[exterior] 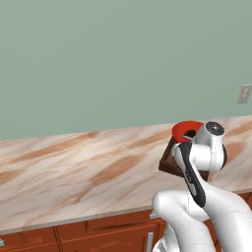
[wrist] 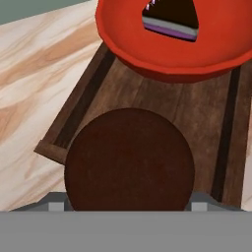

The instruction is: Place the bowl with cake and the cupcake onto the tray.

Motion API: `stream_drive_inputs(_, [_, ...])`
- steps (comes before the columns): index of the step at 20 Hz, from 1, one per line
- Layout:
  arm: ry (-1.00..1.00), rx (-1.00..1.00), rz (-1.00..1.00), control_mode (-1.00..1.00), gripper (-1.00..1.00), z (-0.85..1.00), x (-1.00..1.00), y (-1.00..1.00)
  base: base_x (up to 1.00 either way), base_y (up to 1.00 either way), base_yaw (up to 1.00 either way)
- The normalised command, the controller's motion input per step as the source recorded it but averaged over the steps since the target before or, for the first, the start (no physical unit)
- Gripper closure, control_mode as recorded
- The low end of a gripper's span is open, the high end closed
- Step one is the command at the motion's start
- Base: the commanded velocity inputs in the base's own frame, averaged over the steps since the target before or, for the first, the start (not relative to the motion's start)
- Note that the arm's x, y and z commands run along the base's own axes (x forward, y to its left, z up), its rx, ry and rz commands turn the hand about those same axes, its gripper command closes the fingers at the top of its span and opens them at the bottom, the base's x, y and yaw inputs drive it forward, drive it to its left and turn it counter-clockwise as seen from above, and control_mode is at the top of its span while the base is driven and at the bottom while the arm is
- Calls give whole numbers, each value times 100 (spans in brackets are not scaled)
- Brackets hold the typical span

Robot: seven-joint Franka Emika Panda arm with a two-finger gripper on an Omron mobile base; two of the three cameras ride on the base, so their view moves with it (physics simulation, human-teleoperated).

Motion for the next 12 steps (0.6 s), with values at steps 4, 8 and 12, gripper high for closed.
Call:
stream_drive_inputs(4, [0,0,0,-100,100,-22,15,-10,0,0,0])
stream_drive_inputs(8, [0,0,0,-100,100,-21,15,-9,0,0,0])
stream_drive_inputs(12, [0,0,0,-100,100,-21,7,-6,0,0,0])
